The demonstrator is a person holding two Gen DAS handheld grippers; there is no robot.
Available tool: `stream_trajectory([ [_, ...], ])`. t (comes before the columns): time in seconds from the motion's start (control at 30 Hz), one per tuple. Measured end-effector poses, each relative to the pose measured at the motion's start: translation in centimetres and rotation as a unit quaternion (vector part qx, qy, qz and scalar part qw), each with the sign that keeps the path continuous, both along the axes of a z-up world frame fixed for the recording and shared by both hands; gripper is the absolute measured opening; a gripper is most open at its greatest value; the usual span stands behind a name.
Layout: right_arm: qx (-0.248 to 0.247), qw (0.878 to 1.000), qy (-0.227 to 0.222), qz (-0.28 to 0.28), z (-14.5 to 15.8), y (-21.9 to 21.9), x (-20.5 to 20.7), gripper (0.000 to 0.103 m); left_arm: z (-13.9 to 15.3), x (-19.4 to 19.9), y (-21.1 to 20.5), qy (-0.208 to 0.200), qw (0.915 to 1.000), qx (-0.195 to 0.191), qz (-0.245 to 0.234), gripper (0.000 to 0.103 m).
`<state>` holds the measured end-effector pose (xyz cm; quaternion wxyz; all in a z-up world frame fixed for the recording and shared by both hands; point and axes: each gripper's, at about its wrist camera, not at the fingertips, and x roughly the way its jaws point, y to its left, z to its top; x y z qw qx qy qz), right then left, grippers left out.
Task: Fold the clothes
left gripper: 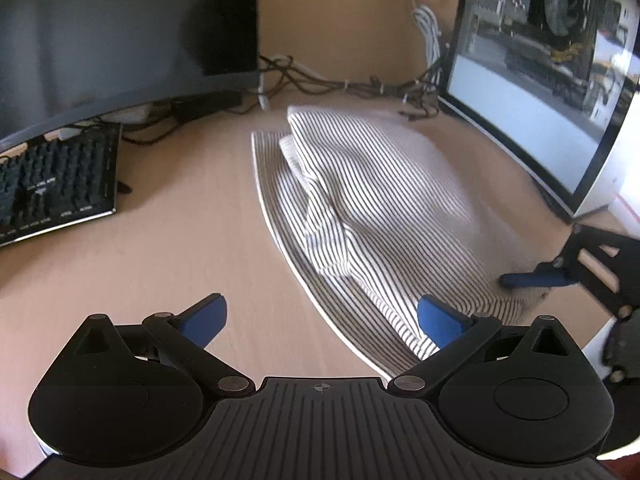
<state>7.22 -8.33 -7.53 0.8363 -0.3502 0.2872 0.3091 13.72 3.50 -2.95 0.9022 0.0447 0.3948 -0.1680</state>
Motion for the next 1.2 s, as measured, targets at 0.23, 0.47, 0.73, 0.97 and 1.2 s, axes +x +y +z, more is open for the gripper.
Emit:
stream_trajectory([
  [0.23, 0.129, 0.972, 0.137, -0.141, 2.3, -2.5, 5.2, 0.065, 1.1, -0.4, 1.6, -0.008, 0.9994, -0.012, -0.032, 0.103],
  [0.47, 0.235, 0.920, 0.228, -0.217, 2.6, -5.8, 7.7, 0.065, -2.0, 0.0, -1.6, 0.018, 0.9912, 0.050, -0.121, 0.103],
  [0.73, 0.218, 0.934, 0.191, -0.207, 3.9, -5.0, 7.3, 0.083, -2.4, 4.1, -3.6, 0.032, 0.9960, 0.059, -0.059, 0.103],
  [0.97, 0.073, 0.988, 0.014, -0.139, 2.0, -3.3, 3.0, 0.094, -1.1, 5.1, -1.7, 0.073, 0.9970, -0.021, -0.017, 0.103],
  [1.2, 0.003, 0.992, -0.073, -0.101, -1.0, 0.5, 3.5, 0.080, -1.3, 5.3, -1.4, 0.089, 0.9955, -0.026, -0.018, 0.103],
])
